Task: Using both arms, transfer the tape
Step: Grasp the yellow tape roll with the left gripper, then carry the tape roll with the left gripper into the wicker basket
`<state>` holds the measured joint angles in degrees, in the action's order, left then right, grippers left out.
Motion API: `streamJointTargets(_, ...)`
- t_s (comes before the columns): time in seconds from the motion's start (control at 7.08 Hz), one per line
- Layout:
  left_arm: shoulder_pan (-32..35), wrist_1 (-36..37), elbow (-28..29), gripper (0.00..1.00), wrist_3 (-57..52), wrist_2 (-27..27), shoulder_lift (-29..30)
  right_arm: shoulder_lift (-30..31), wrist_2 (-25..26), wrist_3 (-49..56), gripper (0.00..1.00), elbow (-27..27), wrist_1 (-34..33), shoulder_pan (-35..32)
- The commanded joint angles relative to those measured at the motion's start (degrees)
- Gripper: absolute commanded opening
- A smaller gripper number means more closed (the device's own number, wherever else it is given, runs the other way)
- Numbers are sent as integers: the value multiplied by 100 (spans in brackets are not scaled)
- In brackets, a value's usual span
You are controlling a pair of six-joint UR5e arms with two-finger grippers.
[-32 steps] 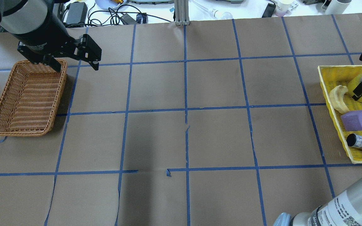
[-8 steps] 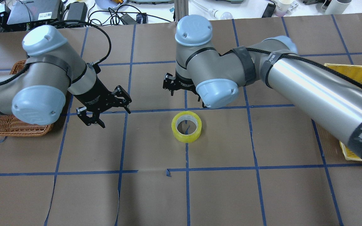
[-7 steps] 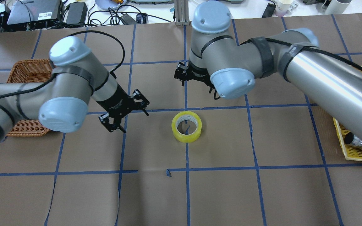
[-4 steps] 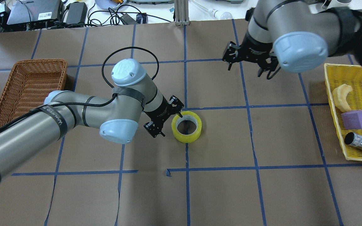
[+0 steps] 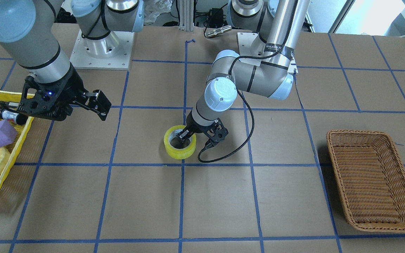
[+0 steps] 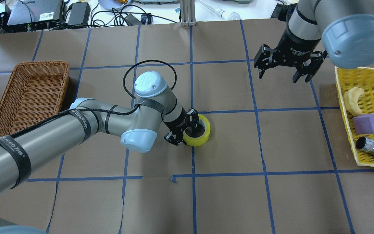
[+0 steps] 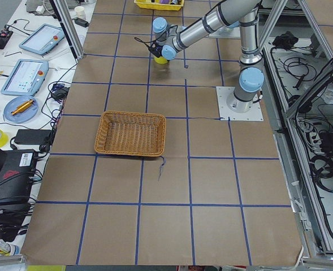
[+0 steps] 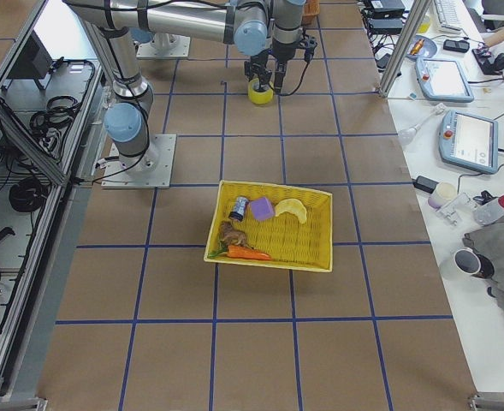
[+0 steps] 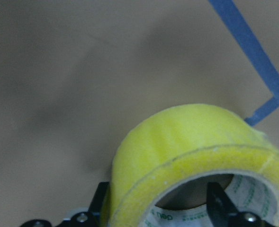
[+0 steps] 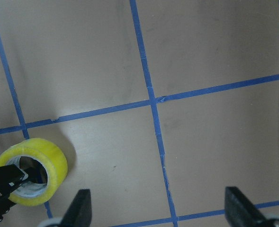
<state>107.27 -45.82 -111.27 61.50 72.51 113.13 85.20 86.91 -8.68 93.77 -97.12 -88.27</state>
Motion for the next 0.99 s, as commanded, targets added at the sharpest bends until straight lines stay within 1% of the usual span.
streamJointTargets(0.0, -213, -772, 550, 0, -1508, 705, -176, 6, 62, 68, 100, 10, 88, 55)
streamJointTargets(0.14, -685, -1562, 901, 0, -2945, 964, -290, 23, 37, 129, 100, 10, 88, 65)
streamJointTargets(0.28, -1342, -2457, 1262, 0, -4151, 966, -483, 49, -242, 103, 100, 36, 97, 30)
streamJointTargets(0.42, -1984, -3180, 1596, 0, -5329, 1106, -624, 76, -271, 138, 100, 1, 97, 56)
streamJointTargets(0.57, -2721, -3396, 1904, 0, -6994, 1751, -660, 59, -193, 295, 100, 10, 105, 82)
streamJointTargets(0.71, -3355, -3355, 2255, 0, -8786, 2184, -504, 50, -175, 305, 100, 18, 97, 100)
streamJointTargets(0.85, -3779, -3171, 2398, 0, -10014, 2371, -389, 93, -114, 305, 100, -68, 79, 74)
